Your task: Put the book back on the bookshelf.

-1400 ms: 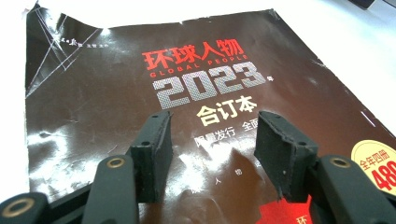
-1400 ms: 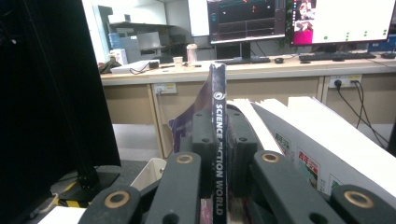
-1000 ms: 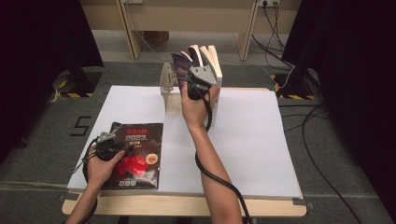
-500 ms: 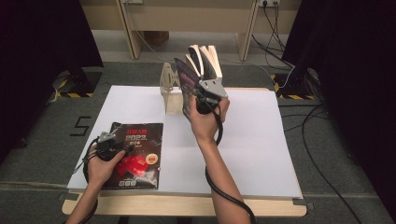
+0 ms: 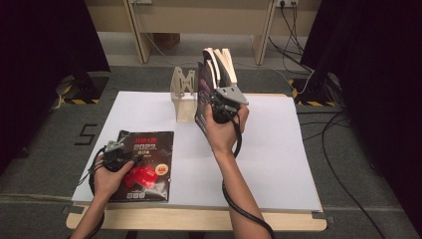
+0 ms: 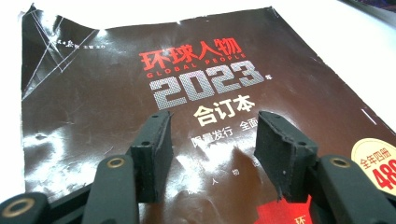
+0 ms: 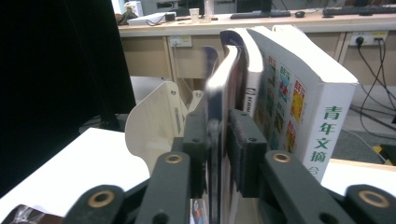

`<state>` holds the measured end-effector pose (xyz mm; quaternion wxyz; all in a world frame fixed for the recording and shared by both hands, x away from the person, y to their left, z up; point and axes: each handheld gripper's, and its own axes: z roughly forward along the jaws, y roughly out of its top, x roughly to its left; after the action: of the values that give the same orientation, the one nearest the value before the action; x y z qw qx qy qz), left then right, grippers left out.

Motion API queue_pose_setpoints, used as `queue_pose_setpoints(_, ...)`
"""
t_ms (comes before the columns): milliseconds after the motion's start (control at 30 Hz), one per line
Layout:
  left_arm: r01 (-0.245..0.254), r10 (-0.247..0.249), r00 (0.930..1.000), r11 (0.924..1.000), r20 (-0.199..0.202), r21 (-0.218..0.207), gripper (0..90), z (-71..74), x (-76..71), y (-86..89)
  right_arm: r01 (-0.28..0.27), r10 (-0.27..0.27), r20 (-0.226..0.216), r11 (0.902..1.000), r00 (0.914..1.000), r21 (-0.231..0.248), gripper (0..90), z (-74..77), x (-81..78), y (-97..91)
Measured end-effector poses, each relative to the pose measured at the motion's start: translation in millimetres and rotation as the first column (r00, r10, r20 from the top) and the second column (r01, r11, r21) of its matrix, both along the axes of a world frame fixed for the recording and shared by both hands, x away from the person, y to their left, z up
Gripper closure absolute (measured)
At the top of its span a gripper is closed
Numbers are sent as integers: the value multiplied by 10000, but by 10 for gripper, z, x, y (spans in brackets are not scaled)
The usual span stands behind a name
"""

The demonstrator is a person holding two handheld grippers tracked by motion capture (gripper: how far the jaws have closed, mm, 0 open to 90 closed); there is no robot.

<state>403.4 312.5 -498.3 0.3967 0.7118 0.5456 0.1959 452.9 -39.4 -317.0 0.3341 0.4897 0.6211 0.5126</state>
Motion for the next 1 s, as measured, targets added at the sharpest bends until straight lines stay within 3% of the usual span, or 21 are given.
queue_pose_setpoints(200, 17, -17, 10000, 10000, -24, -45, 454, 1, 1, 7, 261, -260, -189, 9996, 9995, 53, 708, 40, 69, -3)
queue_pose_setpoints(400, 15, -15, 10000, 10000, -27, -52, 454, 1, 1, 8, 202, -201, -637, 9998, 9978, 10, 736, -7, 132, 2)
queue_pose_setpoints(600, 13, -13, 10000, 10000, -26, -54, 454, 1, 1, 8, 257, -265, -424, 9995, 9987, -199, 824, 6, 124, -7)
queue_pose_setpoints(800, -3, 3, 10000, 10000, -11, -34, 454, 0, 1, 3, 219, -231, -393, 9993, 9990, -311, 844, 7, 126, -27)
queue_pose_setpoints(1000, -2, 2, 10000, 10000, -21, -81, 455, 0, 2, 8, 89, -86, -238, 9999, 9997, 99, 847, -10, 131, 4)
